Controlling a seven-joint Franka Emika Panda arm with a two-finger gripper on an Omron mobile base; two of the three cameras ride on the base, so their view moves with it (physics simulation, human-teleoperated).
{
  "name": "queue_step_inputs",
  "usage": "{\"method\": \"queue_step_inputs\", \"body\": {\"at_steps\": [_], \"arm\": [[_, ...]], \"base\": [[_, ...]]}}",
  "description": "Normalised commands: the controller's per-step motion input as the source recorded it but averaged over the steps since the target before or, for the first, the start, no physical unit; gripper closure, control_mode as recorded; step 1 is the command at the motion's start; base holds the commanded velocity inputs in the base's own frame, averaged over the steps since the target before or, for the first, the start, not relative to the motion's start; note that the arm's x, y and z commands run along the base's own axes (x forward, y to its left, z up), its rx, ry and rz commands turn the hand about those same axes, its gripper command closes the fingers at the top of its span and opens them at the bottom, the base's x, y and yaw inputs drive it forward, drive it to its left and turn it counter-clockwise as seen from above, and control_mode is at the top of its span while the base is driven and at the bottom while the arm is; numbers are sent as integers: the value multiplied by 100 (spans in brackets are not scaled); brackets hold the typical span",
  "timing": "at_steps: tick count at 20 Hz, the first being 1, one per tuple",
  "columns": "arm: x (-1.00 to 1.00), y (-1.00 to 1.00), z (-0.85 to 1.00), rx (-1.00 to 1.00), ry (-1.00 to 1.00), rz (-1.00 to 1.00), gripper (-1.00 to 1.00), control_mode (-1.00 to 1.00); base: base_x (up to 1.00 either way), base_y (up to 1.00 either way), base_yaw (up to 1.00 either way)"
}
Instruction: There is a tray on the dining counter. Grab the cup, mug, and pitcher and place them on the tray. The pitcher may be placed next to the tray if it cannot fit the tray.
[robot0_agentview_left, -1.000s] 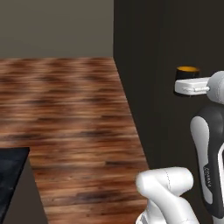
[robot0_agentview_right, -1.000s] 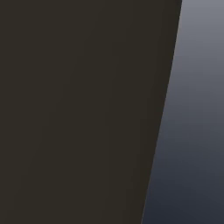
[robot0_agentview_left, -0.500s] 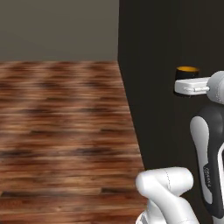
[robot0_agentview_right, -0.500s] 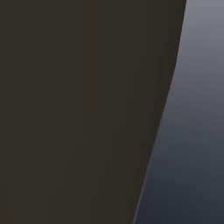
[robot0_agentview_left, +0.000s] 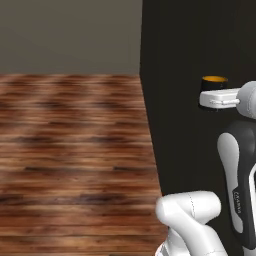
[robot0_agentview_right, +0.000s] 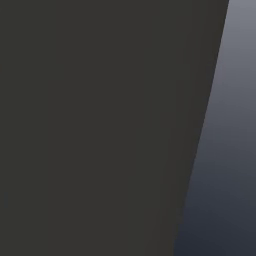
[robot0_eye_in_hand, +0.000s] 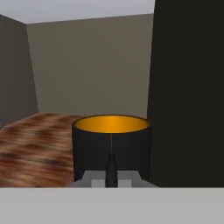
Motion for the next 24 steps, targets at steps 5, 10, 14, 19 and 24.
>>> {"method": "queue_step_inputs", "body": {"at_steps": [5, 10, 14, 19, 24], "arm": [[0, 0, 0, 0, 0, 0, 100, 100], [0, 0, 0, 0, 0, 0, 100, 100], [0, 0, 0, 0, 0, 0, 100, 100], [0, 0, 0, 0, 0, 0, 100, 100], [0, 0, 0, 0, 0, 0, 100, 100]], "base": [[100, -40, 19], [100, -20, 36], [100, -17, 50], [100, -23, 50], [100, -22, 50]]}}
